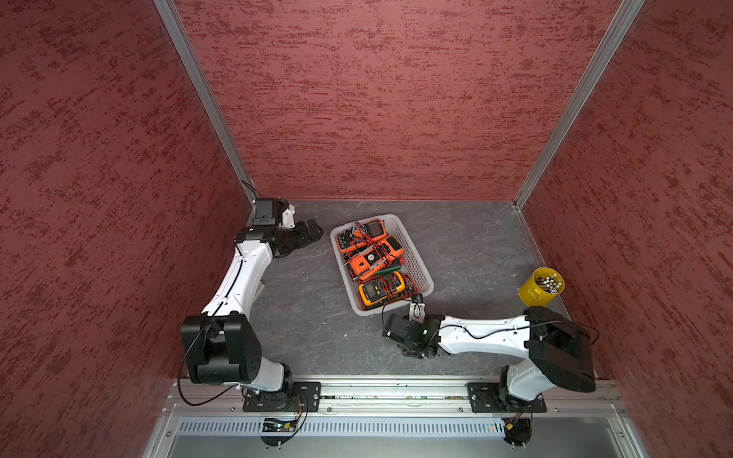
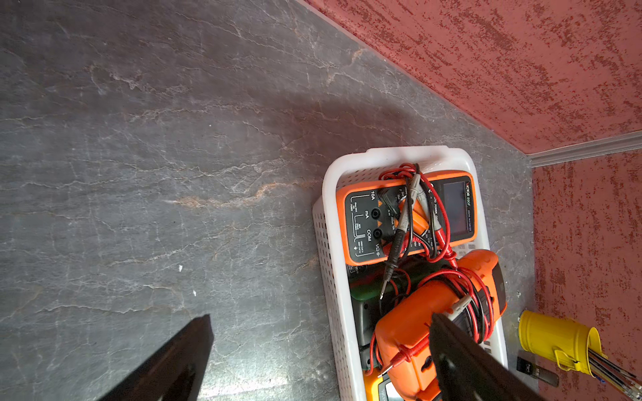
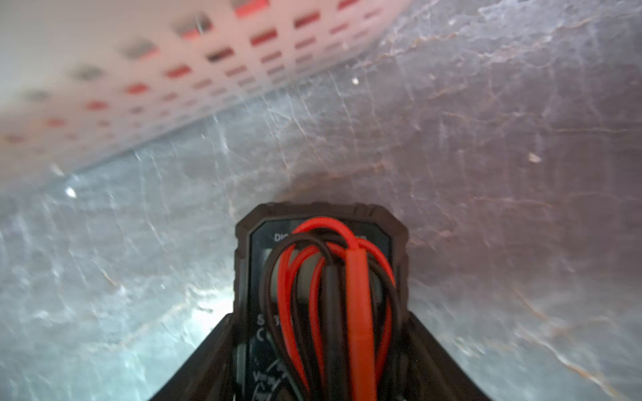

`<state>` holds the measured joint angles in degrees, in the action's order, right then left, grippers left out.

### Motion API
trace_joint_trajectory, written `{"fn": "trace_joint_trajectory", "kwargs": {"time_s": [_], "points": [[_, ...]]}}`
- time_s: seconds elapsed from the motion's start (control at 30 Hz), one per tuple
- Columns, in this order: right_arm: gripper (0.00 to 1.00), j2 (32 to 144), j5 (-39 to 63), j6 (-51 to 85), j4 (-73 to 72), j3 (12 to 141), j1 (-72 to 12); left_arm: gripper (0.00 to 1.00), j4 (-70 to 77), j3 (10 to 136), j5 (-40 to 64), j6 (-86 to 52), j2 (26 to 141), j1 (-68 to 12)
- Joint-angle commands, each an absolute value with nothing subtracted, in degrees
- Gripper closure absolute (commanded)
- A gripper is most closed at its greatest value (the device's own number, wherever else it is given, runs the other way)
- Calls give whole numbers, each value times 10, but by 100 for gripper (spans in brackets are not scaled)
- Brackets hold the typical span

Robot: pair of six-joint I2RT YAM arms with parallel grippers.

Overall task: Put the multimeter into the basket
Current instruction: Pick up the multimeter from the center of the board.

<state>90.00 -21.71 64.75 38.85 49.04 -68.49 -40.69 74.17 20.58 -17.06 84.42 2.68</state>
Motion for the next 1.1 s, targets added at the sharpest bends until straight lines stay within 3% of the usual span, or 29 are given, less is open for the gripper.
{"fn": "trace_joint_trajectory", "kwargs": {"time_s": [0.0, 0.47, 0.63, 0.83, 1.07], "points": [[66, 871, -186, 598, 481, 507, -686, 0, -406, 756, 203, -166, 853, 32], [87, 733, -282, 503, 818, 686, -681, 0, -390, 755, 207, -182, 844, 42], [87, 739, -302, 328, 774, 787, -638, 0, -380, 752, 219, -190, 844, 42], [82, 749, -154, 0, 588, 815, -538, 0, -365, 748, 233, -199, 835, 42], [86, 867, -9, -235, 570, 918, -449, 0, -354, 748, 229, -215, 822, 41]]}}
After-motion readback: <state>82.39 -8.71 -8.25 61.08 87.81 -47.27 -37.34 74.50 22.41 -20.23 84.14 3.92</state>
